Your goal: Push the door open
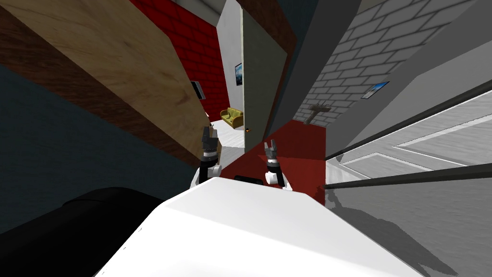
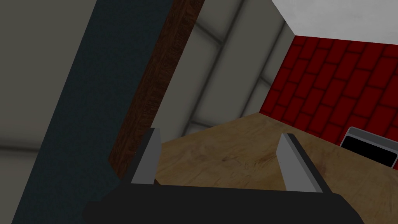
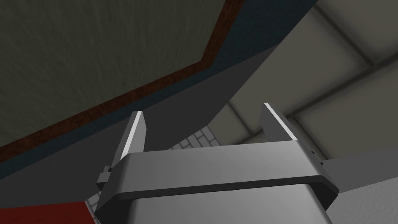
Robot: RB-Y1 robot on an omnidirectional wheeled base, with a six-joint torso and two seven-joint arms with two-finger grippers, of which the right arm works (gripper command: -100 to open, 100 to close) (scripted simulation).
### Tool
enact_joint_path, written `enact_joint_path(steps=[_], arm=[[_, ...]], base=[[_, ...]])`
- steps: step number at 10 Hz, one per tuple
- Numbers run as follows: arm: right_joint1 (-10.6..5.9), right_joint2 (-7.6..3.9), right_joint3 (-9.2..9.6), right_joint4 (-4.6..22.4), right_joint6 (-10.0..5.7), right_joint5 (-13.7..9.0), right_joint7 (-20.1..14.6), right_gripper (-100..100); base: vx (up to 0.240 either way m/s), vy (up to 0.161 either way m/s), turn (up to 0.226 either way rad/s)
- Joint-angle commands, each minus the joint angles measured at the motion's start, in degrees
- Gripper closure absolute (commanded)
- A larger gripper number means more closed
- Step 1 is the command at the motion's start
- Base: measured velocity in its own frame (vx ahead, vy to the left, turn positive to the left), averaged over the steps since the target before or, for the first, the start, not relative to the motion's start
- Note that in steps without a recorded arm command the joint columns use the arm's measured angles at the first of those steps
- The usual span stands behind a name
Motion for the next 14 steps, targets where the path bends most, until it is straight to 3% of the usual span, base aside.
enact_joint_path(steps=[1, 10, 14], arm=[[-0.61, -0.10, 1.05, 2.00, -0.52, 0.11, -0.10, -100], [-4.13, -0.45, 6.28, 10.98, -1.64, 0.58, -0.59, -100], [-6.50, -0.55, 9.80, 17.04, -2.39, 0.90, -0.93, -100]], base=[[0.135, -0.024, -0.004], [0.102, -0.020, -0.009], [0.145, -0.032, -0.013]])
